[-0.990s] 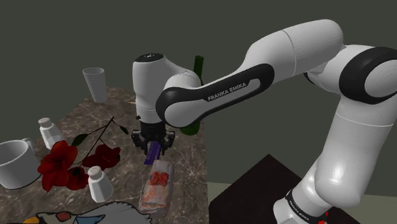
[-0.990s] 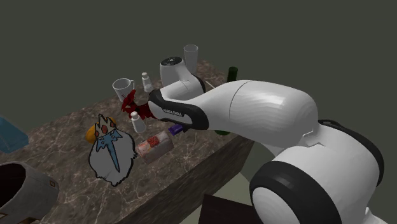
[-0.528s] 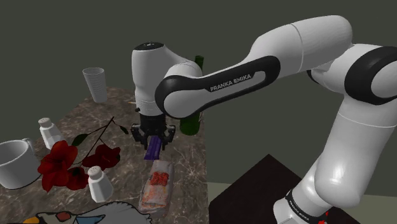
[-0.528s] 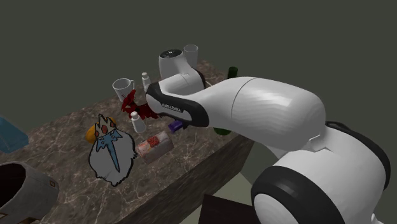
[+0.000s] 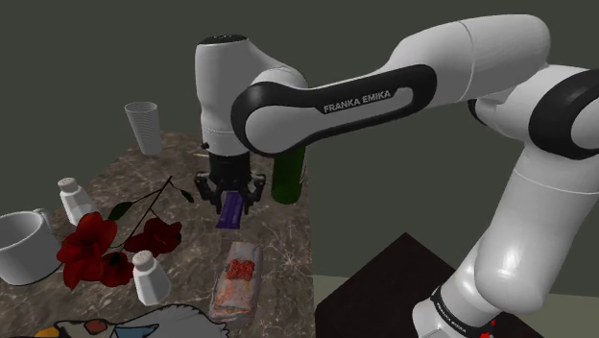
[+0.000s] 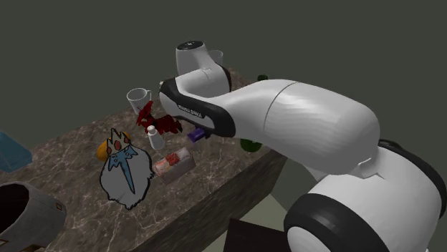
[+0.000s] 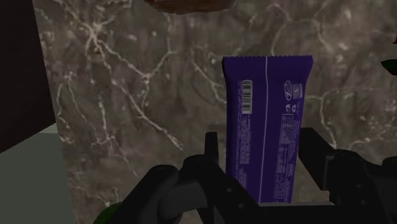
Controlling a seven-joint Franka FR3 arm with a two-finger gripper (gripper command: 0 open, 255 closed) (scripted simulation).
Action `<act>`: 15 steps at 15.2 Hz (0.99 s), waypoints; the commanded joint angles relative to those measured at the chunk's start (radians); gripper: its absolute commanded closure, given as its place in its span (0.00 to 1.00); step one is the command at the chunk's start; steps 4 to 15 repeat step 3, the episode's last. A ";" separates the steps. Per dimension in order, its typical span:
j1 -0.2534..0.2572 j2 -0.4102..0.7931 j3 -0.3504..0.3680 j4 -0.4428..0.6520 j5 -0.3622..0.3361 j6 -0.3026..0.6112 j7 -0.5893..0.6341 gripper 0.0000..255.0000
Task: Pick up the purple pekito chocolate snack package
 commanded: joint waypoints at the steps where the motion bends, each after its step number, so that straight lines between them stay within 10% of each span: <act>1: -0.001 -0.008 0.002 0.021 0.007 -0.027 -0.004 1.00; 15: -0.001 -0.009 0.002 0.022 0.007 -0.029 -0.004 1.00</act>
